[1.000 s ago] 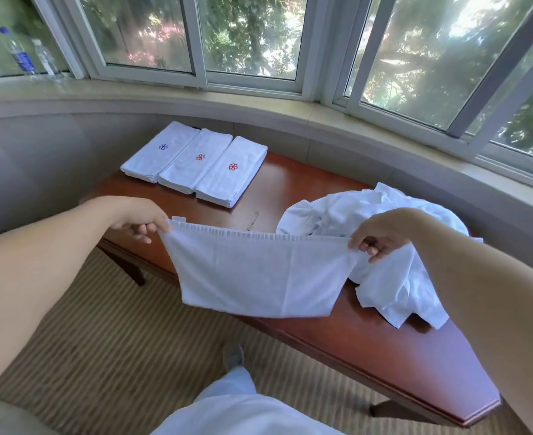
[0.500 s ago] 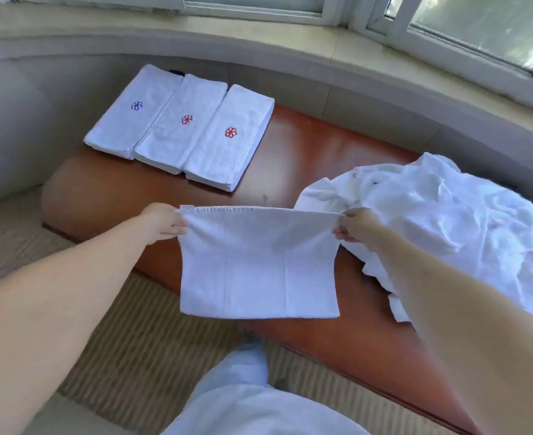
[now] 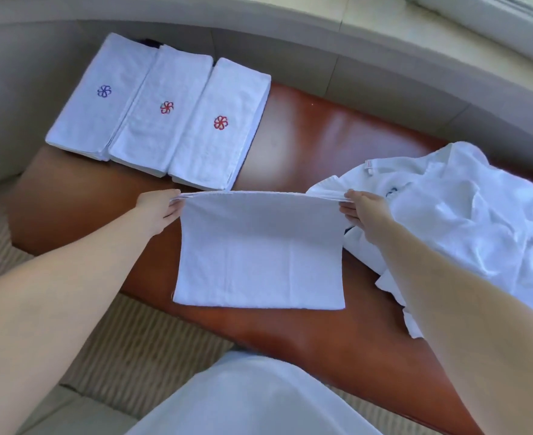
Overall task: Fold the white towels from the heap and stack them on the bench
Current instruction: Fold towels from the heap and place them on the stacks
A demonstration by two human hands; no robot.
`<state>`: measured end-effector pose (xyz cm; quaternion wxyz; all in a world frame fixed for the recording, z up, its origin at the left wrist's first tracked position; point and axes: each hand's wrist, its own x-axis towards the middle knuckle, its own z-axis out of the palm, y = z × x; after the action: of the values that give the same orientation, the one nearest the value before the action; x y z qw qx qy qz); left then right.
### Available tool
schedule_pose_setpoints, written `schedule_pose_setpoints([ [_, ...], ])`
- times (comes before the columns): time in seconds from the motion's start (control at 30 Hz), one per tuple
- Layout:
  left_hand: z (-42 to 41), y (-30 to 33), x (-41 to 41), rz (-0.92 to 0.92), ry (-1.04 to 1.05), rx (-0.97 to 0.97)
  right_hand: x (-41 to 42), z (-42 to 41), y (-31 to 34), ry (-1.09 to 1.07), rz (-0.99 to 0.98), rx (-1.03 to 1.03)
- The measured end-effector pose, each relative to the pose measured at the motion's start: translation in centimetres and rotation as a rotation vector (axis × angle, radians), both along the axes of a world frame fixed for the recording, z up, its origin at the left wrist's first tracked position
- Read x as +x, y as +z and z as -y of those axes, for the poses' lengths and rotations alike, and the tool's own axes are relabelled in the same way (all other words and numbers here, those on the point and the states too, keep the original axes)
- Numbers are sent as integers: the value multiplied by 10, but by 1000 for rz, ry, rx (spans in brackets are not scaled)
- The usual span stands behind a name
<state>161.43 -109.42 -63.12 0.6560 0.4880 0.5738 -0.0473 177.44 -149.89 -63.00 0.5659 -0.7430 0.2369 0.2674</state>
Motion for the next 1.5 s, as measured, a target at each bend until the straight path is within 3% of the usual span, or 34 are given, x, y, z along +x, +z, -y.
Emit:
schedule_pose_setpoints([
  [0.4,54,-15,-100,-163,-187,178,-86,54,-32,96,-116,-67],
  [0.8,81,-86,-189,-279,-319,322,-169,91,-99,267,-193,-243],
  [1.03,84,-114,-199,-285,-312,381,-185,99,-117,294,-195,-331],
  [1.37,89,-125,-198,-197,-114,269,-198,96,-115,340,-147,-391],
  [1.5,87,-127,-203,-247,-253,359,-200,94,-113,460,-86,-490],
])
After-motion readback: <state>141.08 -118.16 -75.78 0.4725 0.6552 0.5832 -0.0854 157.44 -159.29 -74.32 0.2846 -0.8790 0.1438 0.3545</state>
